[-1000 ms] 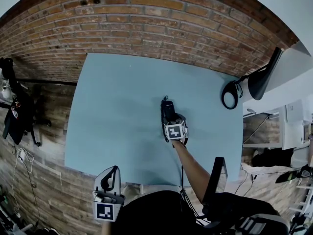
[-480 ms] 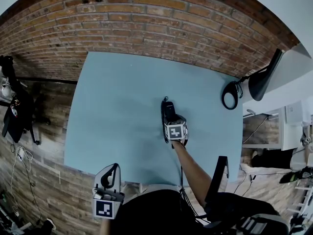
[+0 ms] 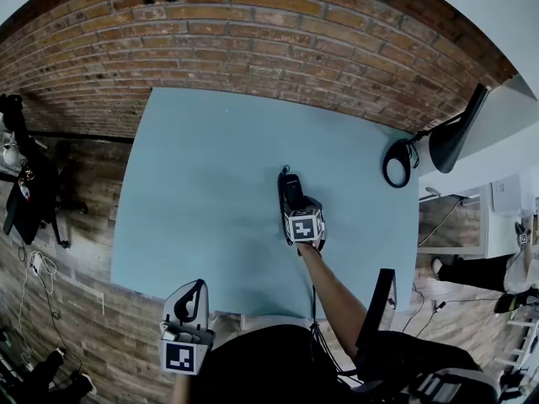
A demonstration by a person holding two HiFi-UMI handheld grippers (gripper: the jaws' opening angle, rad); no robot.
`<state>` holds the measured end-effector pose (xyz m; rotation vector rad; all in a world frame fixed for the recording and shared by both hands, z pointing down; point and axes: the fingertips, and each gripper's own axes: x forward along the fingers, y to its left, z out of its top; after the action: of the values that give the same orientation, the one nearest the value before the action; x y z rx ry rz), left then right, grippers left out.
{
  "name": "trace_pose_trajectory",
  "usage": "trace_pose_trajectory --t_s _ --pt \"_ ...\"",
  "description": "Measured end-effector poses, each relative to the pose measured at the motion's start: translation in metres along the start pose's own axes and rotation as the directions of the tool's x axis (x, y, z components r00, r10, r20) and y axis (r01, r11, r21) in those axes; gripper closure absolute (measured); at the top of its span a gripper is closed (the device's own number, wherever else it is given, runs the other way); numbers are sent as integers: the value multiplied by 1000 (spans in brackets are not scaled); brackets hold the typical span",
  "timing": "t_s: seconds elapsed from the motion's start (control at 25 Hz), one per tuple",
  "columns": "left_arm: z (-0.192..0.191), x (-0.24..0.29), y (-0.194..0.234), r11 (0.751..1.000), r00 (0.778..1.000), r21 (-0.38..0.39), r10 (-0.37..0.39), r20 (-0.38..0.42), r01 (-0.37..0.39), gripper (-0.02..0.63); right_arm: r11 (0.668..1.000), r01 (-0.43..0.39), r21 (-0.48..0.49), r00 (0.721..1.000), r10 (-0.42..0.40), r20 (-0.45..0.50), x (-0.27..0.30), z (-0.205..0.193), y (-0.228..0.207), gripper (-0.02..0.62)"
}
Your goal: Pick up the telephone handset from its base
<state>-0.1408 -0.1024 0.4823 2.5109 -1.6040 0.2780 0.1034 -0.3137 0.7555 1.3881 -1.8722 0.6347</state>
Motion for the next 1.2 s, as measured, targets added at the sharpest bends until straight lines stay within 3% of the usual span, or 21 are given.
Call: trace_pose_trajectory --t_s 0.4,0.76,1.04,1.2 --pt "-5 -2 2 1000 1000 -1 1 -23 -1 580 998 22 -61 1000 -22 7 -10 2 7 347" --pt "-7 -3 4 1000 1000 -9 2 -25 -2 580 999 16 -42 1000 -16 12 -11 0 6 347" --pt "-9 -1 0 1000 999 0 -8 -39 8 580 978 56 -199 998 -50 35 -15 -3 9 347" --pt "-9 0 1 1000 999 -5 -6 -36 6 580 977 64 -205 998 -59 32 -14 -7 8 347"
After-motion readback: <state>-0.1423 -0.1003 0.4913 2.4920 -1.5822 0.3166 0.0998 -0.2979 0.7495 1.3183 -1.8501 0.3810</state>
